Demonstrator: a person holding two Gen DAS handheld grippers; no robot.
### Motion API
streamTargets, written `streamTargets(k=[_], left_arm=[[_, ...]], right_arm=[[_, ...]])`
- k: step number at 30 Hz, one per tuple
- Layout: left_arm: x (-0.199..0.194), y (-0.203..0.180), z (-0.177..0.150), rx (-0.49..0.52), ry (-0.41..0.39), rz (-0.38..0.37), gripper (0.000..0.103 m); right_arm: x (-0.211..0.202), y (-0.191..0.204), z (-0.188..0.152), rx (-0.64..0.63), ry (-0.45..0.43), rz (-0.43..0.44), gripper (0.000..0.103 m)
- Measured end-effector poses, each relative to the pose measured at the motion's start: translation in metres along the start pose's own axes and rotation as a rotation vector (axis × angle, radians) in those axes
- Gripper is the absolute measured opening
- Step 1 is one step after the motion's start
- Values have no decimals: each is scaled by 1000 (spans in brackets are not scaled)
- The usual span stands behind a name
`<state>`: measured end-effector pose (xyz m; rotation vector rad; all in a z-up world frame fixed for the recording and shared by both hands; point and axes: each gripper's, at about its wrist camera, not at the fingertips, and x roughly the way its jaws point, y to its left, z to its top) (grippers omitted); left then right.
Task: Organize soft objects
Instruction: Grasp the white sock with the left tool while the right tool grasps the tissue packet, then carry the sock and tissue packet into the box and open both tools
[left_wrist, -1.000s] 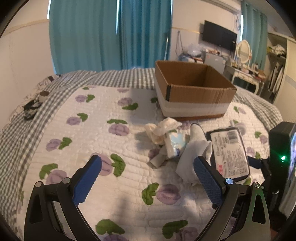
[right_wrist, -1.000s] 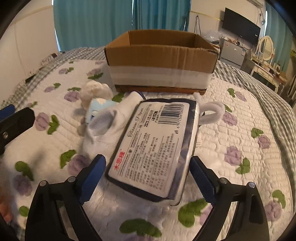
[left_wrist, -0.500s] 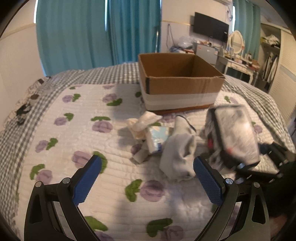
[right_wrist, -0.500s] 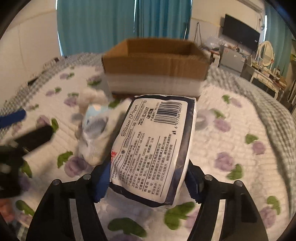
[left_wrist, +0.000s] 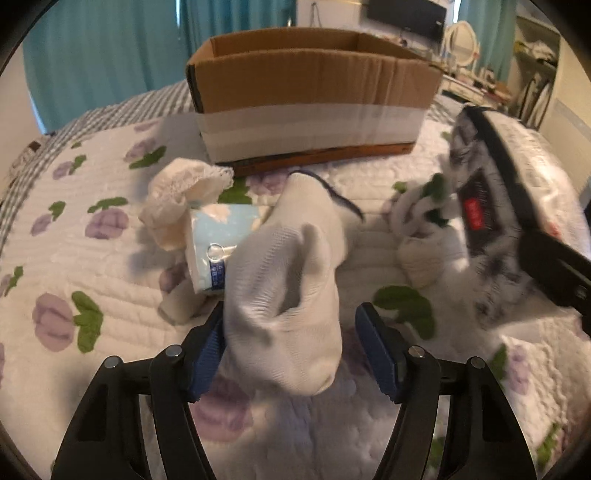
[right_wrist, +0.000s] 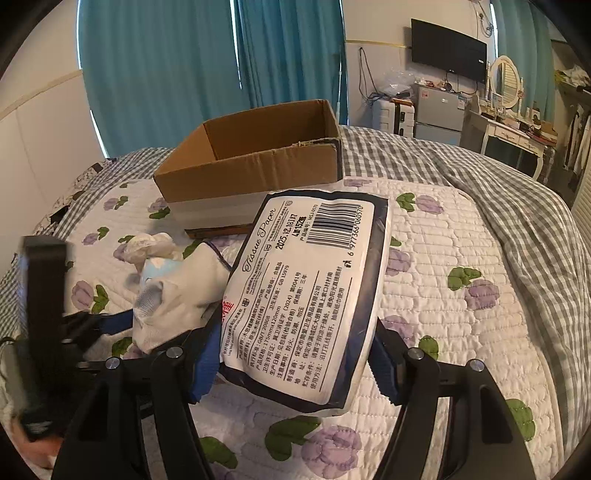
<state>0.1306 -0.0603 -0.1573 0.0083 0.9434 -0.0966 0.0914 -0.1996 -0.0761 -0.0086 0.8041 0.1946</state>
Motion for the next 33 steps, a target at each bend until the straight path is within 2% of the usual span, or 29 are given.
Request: streamTargets(k=[1,3,6,12,17,24,29,33], left_arm=[[2,1,0,4,-4,-1,67],[1,3,0,12,-13,21,52],[-6,13,-4,-6,-21,-4,43],[-37,25,-13,-46,-49,-54,42],[-81,22,-10,-38,-117,-89,42],[-138,22,33,4,-231,-92,42],[-160,24,70,28,-292,-104,42],[-165,26,106,32,-332,-91,42]], right_arm=[[1,0,0,-3,2,-2,68],[3,1,-1,-5,7,1,68],[2,1,-2,-8,5,1,68],[-16,3,-6,4,-20,15,68],[-48,10,3,-10,-71,20,68],[-93,15,37,-63,-157,-3,68],[-117,21,77,-103,-224,-15,68],[-119,26,116,-117,-265,4,68]])
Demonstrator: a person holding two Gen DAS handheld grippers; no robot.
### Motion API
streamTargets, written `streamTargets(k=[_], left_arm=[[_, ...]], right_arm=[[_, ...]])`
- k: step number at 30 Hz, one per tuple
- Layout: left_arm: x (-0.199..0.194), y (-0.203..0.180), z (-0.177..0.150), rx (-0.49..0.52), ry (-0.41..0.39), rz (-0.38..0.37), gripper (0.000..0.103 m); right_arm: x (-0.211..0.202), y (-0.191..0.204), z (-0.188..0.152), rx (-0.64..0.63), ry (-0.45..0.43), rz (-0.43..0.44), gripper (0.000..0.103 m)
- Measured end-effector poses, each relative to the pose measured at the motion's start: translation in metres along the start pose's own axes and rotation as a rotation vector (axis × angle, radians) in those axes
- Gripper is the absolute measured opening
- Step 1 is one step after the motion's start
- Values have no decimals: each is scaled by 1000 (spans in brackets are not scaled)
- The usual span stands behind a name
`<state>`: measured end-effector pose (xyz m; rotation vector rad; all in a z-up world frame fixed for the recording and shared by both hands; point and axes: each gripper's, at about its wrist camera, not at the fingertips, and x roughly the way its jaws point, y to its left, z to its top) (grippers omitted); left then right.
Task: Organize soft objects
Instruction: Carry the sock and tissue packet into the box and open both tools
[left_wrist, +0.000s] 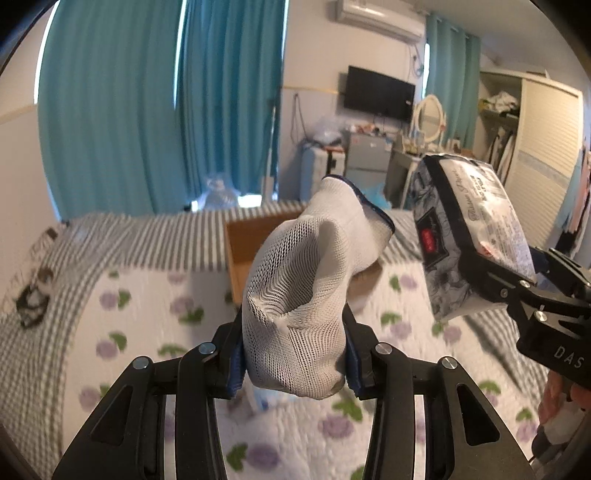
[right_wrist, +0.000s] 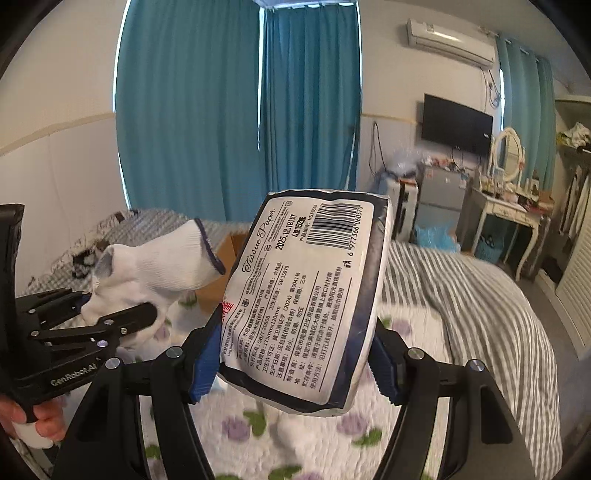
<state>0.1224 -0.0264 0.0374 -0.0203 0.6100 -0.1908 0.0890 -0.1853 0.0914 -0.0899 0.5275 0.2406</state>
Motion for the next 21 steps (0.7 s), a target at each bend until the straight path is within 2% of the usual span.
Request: streamTargets(k=[5,11,15,19,21], left_arm=[[33,9,36,-5,-7,4,42],[108,28,61,-1,51,28,42],[153,39,57,14,86,46,42],[187,43,46,36,125,56,42],[199,45,43,44,138,50,42]], right_arm=[[34,0,44,-23,-19,21,68],[104,-2,74,-50,2,41,68],[165,-8,75,-44,49,68,68],[219,-17,62,-26,115,91,68],[231,-22,55,-19,130,99,68]])
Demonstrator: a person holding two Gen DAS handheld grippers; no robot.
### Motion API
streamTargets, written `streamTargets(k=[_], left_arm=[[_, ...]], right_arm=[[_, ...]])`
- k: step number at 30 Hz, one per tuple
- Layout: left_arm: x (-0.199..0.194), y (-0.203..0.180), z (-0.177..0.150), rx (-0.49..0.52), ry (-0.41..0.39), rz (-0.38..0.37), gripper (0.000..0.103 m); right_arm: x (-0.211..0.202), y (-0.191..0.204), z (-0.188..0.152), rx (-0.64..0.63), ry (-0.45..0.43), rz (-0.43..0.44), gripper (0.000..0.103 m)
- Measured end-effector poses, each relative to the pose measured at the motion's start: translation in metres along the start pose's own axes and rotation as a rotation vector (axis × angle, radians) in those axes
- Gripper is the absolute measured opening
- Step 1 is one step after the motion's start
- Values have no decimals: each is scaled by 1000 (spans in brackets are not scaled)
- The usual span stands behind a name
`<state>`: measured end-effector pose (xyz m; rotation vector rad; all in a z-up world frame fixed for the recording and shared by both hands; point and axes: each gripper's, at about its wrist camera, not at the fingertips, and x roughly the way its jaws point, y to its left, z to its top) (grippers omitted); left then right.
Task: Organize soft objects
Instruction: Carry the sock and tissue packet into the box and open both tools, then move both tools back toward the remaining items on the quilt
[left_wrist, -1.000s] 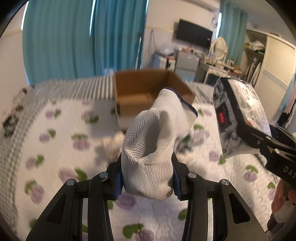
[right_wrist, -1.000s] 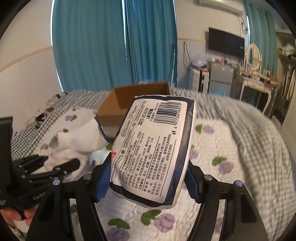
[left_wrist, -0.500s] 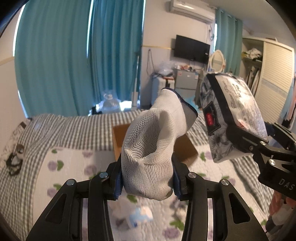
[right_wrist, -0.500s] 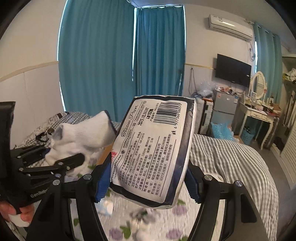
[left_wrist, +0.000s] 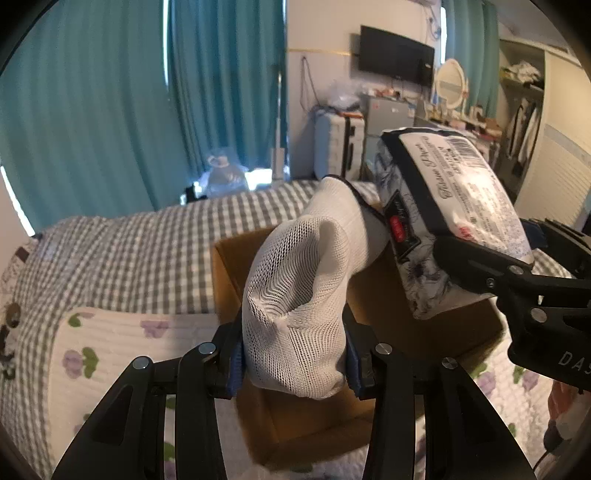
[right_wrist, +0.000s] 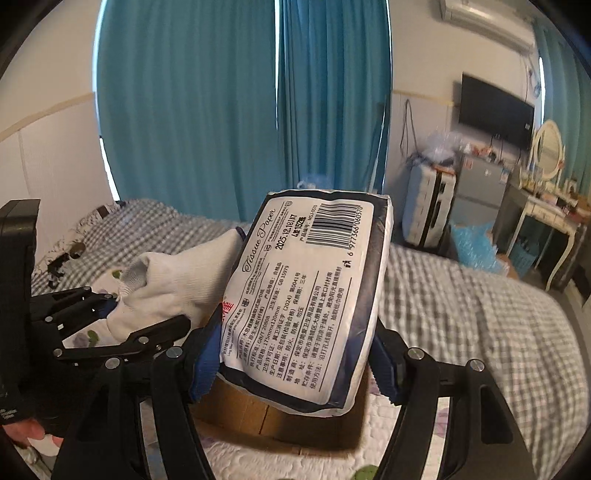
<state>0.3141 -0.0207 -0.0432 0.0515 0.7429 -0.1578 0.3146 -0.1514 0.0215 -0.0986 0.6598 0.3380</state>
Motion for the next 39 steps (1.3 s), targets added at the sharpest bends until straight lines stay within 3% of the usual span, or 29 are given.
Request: streamTargets(k=[5,7,9,13,17,24,25,27,31,35,39], left_arm=[[8,-5,-3,39,3,-12,47],[5,-11,-1,52,7,-28,54],[0,-14,1,65,-3,-27,67],[-18,-16,5,89,-39,20,74],[-50,-10,11,54,-66,6,74],[-170,-14,28,62,-219,7,74],[-189,-16,31,66,-243,8,75],[-225,-17,32,65,-296,-5,90],[-290,-18,19,72,-379,-57,90],[-311,-22,-2,91,-380,-56,90],[-304,-26,-33,103,-344,-29,90]], right_arm=[[20,1,-8,-14,10,0,72],[22,2,-7,-11,7,-6,77],[20,2,-9,-13,5,-7,89],[1,3,-3,-15,-32,-44,94],[-37,-1,9,18,-69,-43,94],[-158,14,32,-24,-164,-115,94],[-183,18,36,-38,-185,-131,94],[-220,24,39,-57,-214,-160,94],[-296,37,35,-80,-279,-188,94],[-332,44,22,-76,-279,-196,94],[-339,51,-9,-67,-247,-182,94]])
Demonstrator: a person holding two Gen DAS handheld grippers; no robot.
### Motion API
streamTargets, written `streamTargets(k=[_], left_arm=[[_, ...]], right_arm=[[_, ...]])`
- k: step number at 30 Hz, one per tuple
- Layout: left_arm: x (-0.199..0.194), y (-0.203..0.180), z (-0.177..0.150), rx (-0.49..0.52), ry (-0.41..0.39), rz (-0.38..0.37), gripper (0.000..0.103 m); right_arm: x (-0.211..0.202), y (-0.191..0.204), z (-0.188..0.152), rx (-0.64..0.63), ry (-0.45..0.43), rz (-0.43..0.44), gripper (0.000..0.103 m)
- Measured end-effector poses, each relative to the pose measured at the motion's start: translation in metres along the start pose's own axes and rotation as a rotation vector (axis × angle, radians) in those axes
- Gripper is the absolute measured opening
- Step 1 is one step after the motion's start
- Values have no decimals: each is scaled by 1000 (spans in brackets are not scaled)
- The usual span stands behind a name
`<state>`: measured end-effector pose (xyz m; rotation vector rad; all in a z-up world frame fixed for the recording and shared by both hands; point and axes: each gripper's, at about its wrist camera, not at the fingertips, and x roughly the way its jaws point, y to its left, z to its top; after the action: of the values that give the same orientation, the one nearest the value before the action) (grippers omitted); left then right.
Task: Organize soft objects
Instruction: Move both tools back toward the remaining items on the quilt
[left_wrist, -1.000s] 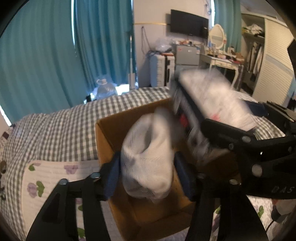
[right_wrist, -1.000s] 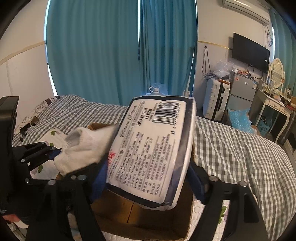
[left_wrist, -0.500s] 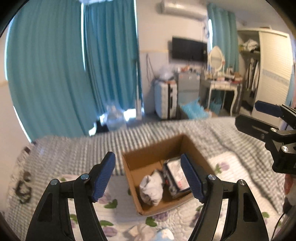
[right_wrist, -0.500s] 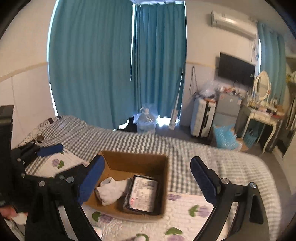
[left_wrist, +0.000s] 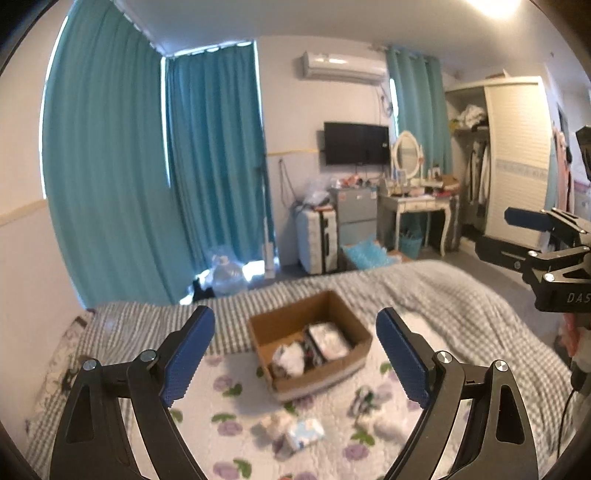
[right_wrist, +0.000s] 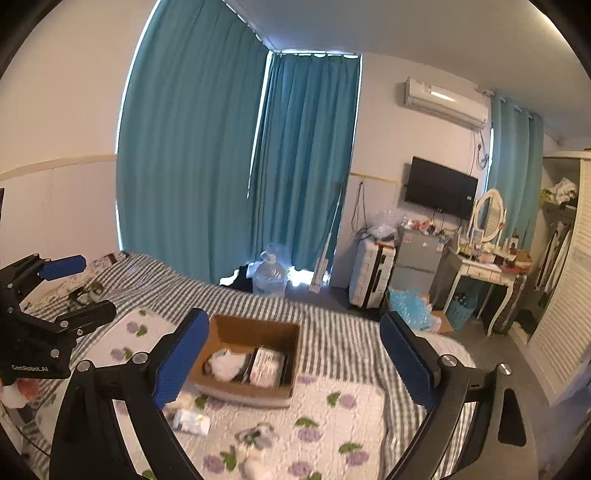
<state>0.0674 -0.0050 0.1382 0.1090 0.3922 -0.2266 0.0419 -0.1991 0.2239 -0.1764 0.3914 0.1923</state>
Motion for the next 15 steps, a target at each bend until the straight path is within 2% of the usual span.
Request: streamTargets(k=[6,11,15], left_arm=[[23,-12,-56,-40,120,-12,90],[61,-22,-103,-61,216,2,90],[89,-25,-145,-123,299,-14,90]], right_arm=[[25,13,-68,5,127,23,94],[71,19,-128,25,256,55,94],[111,17,-176,67,351,82,94]])
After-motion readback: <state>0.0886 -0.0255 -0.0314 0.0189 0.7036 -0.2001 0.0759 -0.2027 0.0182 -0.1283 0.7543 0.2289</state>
